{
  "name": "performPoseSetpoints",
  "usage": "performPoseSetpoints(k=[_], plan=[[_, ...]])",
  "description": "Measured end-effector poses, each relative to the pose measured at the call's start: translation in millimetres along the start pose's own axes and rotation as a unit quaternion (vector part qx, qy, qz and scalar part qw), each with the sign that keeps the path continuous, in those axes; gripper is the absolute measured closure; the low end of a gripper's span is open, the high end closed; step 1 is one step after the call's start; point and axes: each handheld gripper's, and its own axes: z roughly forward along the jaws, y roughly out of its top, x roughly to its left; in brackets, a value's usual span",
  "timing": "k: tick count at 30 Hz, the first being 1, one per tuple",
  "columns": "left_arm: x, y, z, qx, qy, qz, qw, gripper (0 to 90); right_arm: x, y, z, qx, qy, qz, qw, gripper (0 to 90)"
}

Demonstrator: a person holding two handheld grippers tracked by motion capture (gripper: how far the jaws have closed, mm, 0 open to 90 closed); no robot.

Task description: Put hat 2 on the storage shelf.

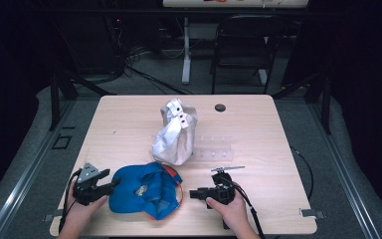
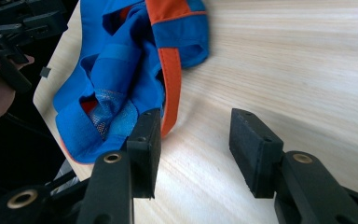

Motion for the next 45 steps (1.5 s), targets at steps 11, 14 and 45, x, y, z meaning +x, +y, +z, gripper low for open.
performPoseSetpoints(k=[11,14,45], plan=[[6.6,-20.7,-18.8,-0.003,0.017,-0.022,0.9996,44.9,9.4,13.1,37.0,0.032,0.023,-0.029,0.9988,53.4],[8.7,-24.7,-23.1,-0.002,0.024,-0.030,0.9993,44.9,10.1,16.7,44.4,0.041,0.032,-0.023,0.9984,53.4],[8.6,-19.5,-17.6,-0.007,0.021,-0.022,0.9995,45.5,10.6,21.7,26.2,0.008,0.113,0.068,0.9912,77.6]])
